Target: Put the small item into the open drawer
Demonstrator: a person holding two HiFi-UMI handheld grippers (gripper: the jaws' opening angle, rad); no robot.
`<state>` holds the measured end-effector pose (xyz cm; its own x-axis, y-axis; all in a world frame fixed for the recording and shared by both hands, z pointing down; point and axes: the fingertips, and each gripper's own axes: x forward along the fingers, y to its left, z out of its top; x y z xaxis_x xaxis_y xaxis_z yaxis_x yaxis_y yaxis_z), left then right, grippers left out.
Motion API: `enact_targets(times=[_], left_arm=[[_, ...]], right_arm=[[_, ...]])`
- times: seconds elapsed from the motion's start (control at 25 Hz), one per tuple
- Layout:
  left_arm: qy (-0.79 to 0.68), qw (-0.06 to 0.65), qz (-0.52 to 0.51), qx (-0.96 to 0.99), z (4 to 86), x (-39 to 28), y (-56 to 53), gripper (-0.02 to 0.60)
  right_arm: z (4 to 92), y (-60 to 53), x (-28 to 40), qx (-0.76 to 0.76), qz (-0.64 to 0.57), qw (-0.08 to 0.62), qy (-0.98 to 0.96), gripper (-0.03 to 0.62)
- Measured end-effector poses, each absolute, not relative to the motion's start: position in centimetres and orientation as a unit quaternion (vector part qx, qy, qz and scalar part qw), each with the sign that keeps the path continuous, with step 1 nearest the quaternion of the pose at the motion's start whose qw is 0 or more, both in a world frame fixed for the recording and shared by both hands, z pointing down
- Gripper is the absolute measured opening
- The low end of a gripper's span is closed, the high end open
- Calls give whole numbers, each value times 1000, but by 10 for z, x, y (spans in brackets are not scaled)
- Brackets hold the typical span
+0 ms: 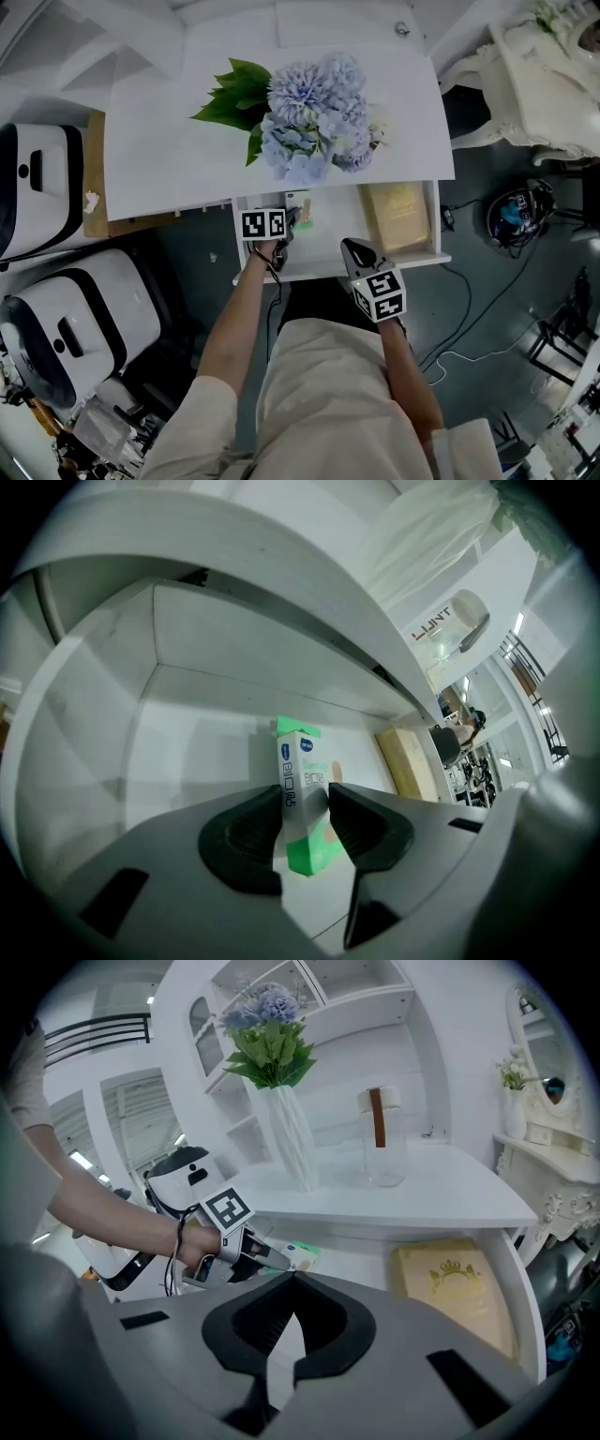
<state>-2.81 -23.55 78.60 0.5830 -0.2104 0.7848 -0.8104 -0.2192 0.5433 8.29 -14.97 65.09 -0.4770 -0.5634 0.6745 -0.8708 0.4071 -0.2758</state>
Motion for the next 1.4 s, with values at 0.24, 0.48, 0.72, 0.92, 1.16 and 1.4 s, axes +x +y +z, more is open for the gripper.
enact_targets(times=[0.24,0.48,0.72,0.92,1.16,1.4], left_arm=[[-345,511,297,729,786,-21,-234,168],[-354,513,286,727,787,-15,-238,169],[-362,499,293,730,786,-18,-240,179],[-364,489,295,736,781,-19,-241,179],[-364,465,300,749,766,-21,-238,179],[-364,428,307,768,744,-26,-231,179]], right_arm=[[651,-147,82,446,311,250,-801,25],[653,-144,87,451,312,252,-798,25],[653,-142,88,453,310,252,-797,25],[650,-144,87,452,308,250,-799,25],[648,-147,81,446,306,247,-804,25],[648,-151,73,438,310,242,-808,25]])
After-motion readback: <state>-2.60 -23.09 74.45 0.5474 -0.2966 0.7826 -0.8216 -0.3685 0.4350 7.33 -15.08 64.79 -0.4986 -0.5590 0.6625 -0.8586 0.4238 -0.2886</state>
